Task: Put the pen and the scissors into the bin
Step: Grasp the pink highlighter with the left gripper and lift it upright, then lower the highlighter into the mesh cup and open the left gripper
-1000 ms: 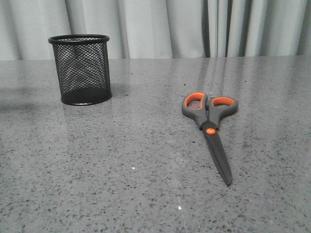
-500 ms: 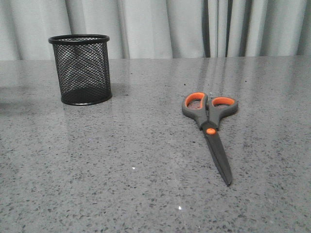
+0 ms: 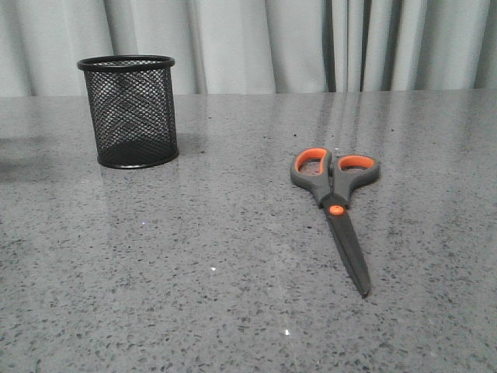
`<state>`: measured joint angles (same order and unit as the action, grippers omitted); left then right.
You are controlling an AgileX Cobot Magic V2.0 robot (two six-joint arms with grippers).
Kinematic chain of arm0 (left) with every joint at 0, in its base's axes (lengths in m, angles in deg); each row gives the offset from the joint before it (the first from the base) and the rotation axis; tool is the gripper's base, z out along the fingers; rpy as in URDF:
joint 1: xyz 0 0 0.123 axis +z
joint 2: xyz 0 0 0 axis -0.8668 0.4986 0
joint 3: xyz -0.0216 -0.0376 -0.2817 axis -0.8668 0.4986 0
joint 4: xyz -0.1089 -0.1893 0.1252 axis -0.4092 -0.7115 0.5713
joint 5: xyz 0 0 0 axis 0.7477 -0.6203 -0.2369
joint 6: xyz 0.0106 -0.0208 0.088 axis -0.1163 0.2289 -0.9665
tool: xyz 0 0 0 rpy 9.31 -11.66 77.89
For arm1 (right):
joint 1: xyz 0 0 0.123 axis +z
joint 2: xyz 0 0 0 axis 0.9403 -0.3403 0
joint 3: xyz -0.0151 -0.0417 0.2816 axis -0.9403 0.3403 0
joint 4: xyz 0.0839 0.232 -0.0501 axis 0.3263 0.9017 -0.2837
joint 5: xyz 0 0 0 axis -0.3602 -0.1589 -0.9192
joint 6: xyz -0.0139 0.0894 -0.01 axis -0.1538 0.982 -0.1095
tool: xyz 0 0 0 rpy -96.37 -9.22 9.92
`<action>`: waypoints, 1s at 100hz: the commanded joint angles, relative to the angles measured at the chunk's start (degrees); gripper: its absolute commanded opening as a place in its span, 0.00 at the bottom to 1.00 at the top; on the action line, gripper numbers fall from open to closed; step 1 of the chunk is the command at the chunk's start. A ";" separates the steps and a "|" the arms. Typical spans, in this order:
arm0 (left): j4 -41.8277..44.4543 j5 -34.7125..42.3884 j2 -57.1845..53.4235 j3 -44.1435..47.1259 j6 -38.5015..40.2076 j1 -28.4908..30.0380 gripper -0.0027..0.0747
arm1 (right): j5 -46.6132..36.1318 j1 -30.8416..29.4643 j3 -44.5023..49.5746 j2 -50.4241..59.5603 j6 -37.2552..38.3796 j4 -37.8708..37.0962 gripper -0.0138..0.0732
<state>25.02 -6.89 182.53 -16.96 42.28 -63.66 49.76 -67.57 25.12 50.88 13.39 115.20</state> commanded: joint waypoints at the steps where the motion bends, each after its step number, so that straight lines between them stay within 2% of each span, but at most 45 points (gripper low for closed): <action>1: -0.47 -0.30 -0.25 -0.55 0.55 0.01 0.20 | -3.87 0.03 -2.08 -0.81 -0.57 0.15 0.45; 11: -1.27 0.08 -0.48 -0.85 -1.56 0.01 0.01 | -3.87 0.03 -2.08 -0.81 -0.57 0.15 0.45; 26: -3.92 5.67 -4.00 -3.29 -2.92 -0.10 0.01 | -3.87 0.03 -2.08 -0.81 -0.57 0.15 0.45; 36: -13.59 13.90 -8.87 -5.26 -7.45 -0.10 0.01 | -4.20 0.03 -2.08 -0.81 -0.57 0.15 0.45; 42: -23.22 18.97 -11.59 -5.92 -15.60 -0.10 0.01 | -4.49 0.03 -2.08 -0.81 -0.57 0.15 0.45; 52: -46.27 26.64 -15.69 -6.05 -31.88 -0.23 0.01 | -5.16 0.03 -2.08 -0.81 -0.57 0.15 0.45; 66: -74.45 27.99 -17.15 -6.05 -62.28 -3.03 0.01 | -6.24 0.03 -2.08 -0.81 -0.57 0.15 0.45; 72: -81.37 27.00 -16.74 -5.59 -73.65 -4.89 0.01 | -6.64 0.03 -2.08 -1.02 -0.57 0.15 0.45; 84: -91.41 28.92 -15.38 -4.03 -87.13 -9.05 0.01 | -6.73 0.03 -2.08 -1.51 -0.57 0.15 0.45; 91: -95.42 30.52 -13.96 -3.00 -91.90 -10.23 0.01 | -6.73 0.03 -2.08 -1.63 -0.57 0.15 0.45; 100: -98.73 30.37 -11.48 -1.83 -93.92 -10.30 0.01 | -6.73 0.03 -2.08 -1.63 -0.57 0.15 0.45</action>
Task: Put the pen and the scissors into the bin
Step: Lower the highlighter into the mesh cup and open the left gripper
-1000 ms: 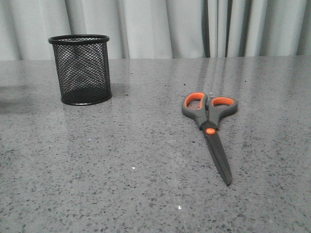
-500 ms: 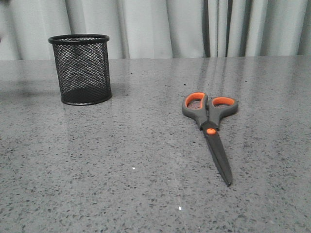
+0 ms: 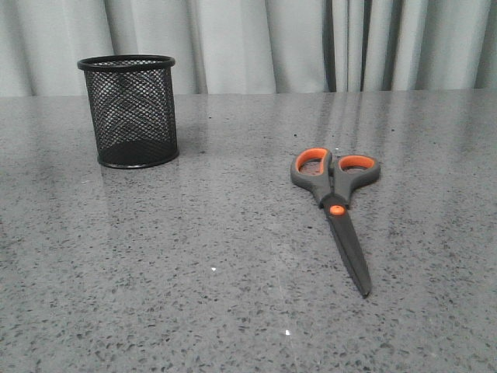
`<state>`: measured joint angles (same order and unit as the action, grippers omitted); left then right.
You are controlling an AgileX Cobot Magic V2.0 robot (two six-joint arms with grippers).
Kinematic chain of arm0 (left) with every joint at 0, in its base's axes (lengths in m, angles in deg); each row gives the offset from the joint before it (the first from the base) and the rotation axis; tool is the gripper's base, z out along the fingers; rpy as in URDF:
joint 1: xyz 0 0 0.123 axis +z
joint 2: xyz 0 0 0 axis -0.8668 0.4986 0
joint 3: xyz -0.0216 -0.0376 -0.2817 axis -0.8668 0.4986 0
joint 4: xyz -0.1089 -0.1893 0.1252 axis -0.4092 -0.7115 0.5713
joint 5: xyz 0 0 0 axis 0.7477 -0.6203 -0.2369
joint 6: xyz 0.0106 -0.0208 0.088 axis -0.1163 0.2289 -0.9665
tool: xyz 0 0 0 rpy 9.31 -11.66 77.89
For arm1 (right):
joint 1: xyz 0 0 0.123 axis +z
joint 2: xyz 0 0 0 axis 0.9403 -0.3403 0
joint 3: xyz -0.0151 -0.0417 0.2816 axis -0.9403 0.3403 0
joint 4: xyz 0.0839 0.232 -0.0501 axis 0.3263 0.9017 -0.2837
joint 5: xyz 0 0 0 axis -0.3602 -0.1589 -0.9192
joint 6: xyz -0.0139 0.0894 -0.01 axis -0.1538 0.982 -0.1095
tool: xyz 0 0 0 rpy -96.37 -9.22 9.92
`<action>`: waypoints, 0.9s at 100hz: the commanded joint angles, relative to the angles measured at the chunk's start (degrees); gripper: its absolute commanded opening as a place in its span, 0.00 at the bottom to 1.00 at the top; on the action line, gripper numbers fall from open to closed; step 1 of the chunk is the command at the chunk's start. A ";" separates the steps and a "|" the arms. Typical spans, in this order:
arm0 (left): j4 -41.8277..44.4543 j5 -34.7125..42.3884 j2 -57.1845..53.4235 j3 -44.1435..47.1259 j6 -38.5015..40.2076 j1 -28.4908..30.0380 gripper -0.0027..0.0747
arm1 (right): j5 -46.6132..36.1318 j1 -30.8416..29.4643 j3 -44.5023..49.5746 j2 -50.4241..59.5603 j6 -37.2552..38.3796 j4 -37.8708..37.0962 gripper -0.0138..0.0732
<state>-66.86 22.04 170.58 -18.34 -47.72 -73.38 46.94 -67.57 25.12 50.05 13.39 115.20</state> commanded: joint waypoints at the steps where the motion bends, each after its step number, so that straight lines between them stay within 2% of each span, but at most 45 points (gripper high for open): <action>1: -6.87 1.43 0.66 -0.28 -3.92 -0.59 0.01 | -3.92 0.03 -2.08 -0.80 -0.57 0.15 0.45; 15: -8.49 1.43 4.00 1.71 -5.99 -0.59 0.01 | -3.92 0.03 -2.08 -0.80 -0.57 0.15 0.45; 41: -17.93 1.22 7.05 4.41 -14.74 -0.59 0.01 | -3.92 0.03 -2.08 -0.80 -0.57 0.15 0.45; 60: -18.37 0.44 7.39 4.65 -18.11 -0.59 0.02 | -3.70 0.03 -2.08 -0.80 -0.57 0.15 0.45; 69: -18.37 -0.35 7.39 4.65 -18.97 -0.59 0.12 | -3.51 0.03 -2.08 -0.80 -0.57 0.15 0.45; 86: -18.37 -0.35 7.39 4.65 -19.05 -0.59 0.44 | -3.00 0.03 -2.08 -0.80 -0.57 0.15 0.45; 90: -18.37 -0.35 7.25 4.65 -19.05 -0.59 0.49 | -2.73 0.03 -2.08 -0.80 -0.57 0.15 0.45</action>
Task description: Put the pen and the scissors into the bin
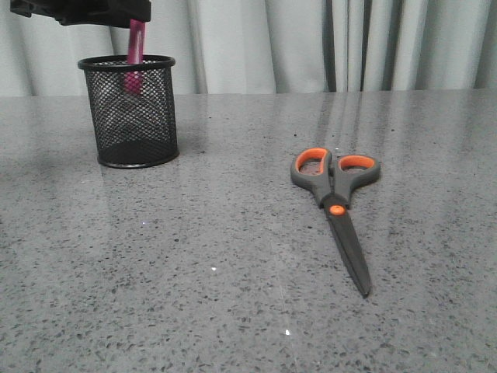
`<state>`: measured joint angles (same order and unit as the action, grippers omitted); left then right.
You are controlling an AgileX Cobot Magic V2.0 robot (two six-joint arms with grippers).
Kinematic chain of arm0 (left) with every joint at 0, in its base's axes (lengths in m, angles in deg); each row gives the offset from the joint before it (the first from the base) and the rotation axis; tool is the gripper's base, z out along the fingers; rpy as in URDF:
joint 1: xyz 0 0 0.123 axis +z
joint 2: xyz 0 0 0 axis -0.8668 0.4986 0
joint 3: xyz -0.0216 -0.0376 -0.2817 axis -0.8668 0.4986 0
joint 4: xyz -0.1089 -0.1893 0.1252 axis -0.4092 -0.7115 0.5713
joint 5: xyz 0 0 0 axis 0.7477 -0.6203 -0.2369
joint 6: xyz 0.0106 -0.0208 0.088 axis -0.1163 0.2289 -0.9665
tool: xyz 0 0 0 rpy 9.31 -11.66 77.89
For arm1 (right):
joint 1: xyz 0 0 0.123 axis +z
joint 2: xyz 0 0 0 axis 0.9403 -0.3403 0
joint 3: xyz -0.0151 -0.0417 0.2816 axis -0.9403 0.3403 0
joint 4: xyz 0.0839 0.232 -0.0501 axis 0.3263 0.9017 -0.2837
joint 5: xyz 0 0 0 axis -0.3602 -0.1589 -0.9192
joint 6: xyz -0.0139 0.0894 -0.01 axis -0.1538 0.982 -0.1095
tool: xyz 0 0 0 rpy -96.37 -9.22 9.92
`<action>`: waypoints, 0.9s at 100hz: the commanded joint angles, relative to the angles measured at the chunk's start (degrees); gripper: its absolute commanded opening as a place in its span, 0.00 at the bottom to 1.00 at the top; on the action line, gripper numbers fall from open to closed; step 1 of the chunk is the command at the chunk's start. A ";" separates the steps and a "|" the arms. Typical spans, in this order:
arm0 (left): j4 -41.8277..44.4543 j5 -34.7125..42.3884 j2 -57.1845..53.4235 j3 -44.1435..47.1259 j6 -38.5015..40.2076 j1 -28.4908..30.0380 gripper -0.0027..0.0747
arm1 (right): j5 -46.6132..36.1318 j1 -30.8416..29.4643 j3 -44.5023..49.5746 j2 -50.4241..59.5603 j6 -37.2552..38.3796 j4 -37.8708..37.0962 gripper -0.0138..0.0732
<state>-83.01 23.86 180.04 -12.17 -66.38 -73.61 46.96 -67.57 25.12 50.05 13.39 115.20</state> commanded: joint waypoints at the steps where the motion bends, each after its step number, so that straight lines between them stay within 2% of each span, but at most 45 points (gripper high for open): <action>1: -2.22 -2.17 -2.17 -1.53 -0.39 -0.36 0.51 | -2.75 0.03 -2.08 -0.80 -0.57 0.15 0.45; 7: -2.32 -2.17 -2.96 -1.53 -0.39 -0.36 0.53 | -2.63 0.03 -2.08 -0.80 -0.57 0.15 0.45; 24: -2.34 -2.17 -10.60 -1.64 -0.28 -0.36 0.48 | 0.18 0.03 -4.47 -0.80 -2.42 0.15 0.45; 44: -1.98 -2.62 -28.52 -1.64 0.31 -0.36 0.37 | 10.71 0.03 -19.79 -4.97 -12.05 0.75 0.45; 62: 1.84 -2.93 -45.32 -1.42 0.31 -0.36 0.33 | 23.10 0.03 -35.62 -15.52 -14.74 7.46 0.45; 74: 4.44 -1.90 -54.46 -0.37 0.83 -0.36 0.33 | 31.38 0.03 -42.12 -24.00 -17.14 13.46 0.45; 82: 4.95 1.56 -59.39 1.32 4.22 -0.36 0.31 | 33.86 0.99 -44.44 -29.49 -17.14 13.58 0.45; 90: 7.99 3.93 -62.64 3.51 7.50 -0.36 0.28 | 34.55 4.70 -45.85 -33.66 -17.14 9.87 0.45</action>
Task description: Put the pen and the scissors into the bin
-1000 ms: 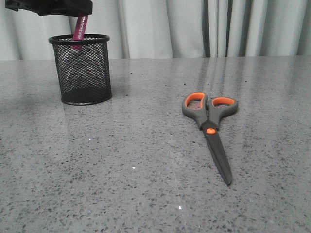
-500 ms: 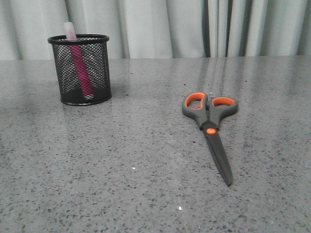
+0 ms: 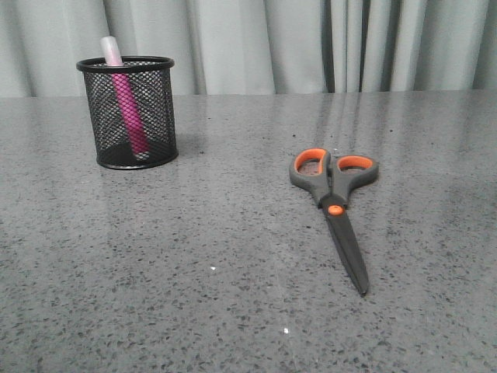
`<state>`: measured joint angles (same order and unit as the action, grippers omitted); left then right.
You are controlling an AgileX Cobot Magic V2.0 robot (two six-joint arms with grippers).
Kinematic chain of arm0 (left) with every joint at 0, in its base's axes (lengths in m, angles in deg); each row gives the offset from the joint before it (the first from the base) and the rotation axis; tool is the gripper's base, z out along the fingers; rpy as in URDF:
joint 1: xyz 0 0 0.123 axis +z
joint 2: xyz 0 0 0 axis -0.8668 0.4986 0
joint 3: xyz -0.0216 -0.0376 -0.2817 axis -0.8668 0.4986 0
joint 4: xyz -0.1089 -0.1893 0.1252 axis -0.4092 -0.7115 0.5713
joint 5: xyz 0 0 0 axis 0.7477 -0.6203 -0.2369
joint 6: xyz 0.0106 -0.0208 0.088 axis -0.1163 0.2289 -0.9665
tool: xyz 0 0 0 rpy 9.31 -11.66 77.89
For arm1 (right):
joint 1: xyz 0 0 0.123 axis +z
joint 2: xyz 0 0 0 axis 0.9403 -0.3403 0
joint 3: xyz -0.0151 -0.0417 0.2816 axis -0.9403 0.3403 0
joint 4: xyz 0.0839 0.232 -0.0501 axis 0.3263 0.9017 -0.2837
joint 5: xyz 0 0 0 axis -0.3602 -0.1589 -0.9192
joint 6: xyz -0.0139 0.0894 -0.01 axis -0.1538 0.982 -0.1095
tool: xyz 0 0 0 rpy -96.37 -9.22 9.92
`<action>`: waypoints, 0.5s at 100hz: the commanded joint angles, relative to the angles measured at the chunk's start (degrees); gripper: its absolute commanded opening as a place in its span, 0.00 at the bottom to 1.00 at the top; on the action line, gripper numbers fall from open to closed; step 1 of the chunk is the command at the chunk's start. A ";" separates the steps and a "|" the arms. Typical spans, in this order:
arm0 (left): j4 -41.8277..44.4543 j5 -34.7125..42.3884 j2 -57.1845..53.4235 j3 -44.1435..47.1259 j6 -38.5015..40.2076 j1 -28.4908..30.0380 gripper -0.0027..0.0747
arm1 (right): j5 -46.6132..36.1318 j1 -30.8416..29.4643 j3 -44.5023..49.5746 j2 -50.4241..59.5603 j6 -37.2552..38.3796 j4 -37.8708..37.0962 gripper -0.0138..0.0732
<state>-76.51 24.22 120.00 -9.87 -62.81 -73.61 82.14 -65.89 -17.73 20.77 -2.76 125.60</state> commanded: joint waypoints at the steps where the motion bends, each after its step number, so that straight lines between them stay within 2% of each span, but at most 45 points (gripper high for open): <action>1: 1.80 3.73 -2.84 1.64 4.44 -0.36 0.27 | -0.63 3.48 -3.15 -4.73 -0.99 -1.00 0.45; 6: 3.98 3.73 -4.27 3.10 6.09 -0.36 0.26 | -1.24 7.36 -3.39 -7.35 -0.01 -4.76 0.45; 13: 4.75 3.63 -5.17 4.94 8.93 -0.36 0.25 | -3.14 14.17 -3.58 -10.15 7.10 -13.86 0.45; 25: 4.75 2.93 -5.28 6.53 13.11 -0.36 0.25 | -5.15 27.33 -3.58 -14.73 27.58 -39.18 0.45; 32: 4.75 1.97 -5.28 6.63 13.50 -0.36 0.25 | -3.50 33.22 -3.58 -17.75 39.35 -50.40 0.45; 40: 4.75 1.12 -5.28 6.63 13.50 -0.39 0.25 | -0.93 36.23 -3.58 -21.19 47.31 -54.33 0.48; 50: 4.75 0.60 -5.28 6.63 13.50 -1.01 0.25 | 3.53 36.34 -3.58 -25.75 50.11 -54.08 0.58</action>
<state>-70.41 25.21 114.01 -2.03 -50.10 -73.84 84.41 -29.99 -19.32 -3.27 42.71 74.46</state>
